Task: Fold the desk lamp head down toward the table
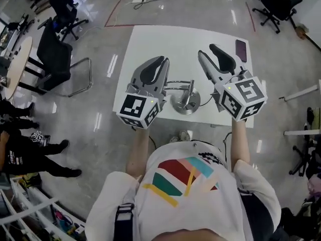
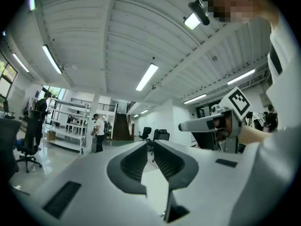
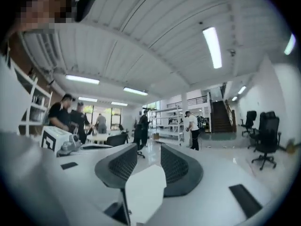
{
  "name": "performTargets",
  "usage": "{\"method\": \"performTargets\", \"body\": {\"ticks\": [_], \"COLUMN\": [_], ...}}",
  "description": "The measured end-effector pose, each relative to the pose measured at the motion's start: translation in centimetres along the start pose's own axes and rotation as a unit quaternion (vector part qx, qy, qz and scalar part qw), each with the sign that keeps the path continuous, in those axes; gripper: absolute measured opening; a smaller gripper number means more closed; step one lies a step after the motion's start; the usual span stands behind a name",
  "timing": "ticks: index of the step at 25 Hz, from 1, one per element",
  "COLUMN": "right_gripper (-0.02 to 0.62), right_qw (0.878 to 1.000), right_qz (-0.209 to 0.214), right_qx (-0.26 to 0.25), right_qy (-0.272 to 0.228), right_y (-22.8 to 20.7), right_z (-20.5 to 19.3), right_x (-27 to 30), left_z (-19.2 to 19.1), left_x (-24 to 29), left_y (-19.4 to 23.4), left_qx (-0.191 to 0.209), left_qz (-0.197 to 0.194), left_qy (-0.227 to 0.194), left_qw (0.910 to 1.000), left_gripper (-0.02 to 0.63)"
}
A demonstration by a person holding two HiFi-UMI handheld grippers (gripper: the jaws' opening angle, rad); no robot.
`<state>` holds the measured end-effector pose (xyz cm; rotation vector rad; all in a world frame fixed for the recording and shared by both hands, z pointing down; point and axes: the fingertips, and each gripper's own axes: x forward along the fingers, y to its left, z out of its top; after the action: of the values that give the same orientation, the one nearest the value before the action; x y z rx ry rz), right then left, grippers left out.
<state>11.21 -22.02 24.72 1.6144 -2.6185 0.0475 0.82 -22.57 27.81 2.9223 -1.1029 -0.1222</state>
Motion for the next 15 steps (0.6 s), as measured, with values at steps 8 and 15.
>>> {"method": "performTargets", "body": {"ticks": [8, 15], "right_gripper": [0.160, 0.158], "right_qw": [0.993, 0.991], "right_qz": [-0.053, -0.069], "right_qx": [0.087, 0.099], "right_qy": [-0.052, -0.054], "right_y": [-2.5, -2.6], "right_z": [-3.5, -5.0], "right_x": [-5.3, -6.7], "left_z": [1.9, 0.3], "left_x": [3.6, 3.8], "left_y": [-5.0, -7.0], "left_qx": [0.023, 0.016], "left_qz": [-0.037, -0.052], "left_qy": [-0.038, -0.025], "left_qw": [0.9983, 0.9982], "left_gripper": [0.087, 0.087]}}
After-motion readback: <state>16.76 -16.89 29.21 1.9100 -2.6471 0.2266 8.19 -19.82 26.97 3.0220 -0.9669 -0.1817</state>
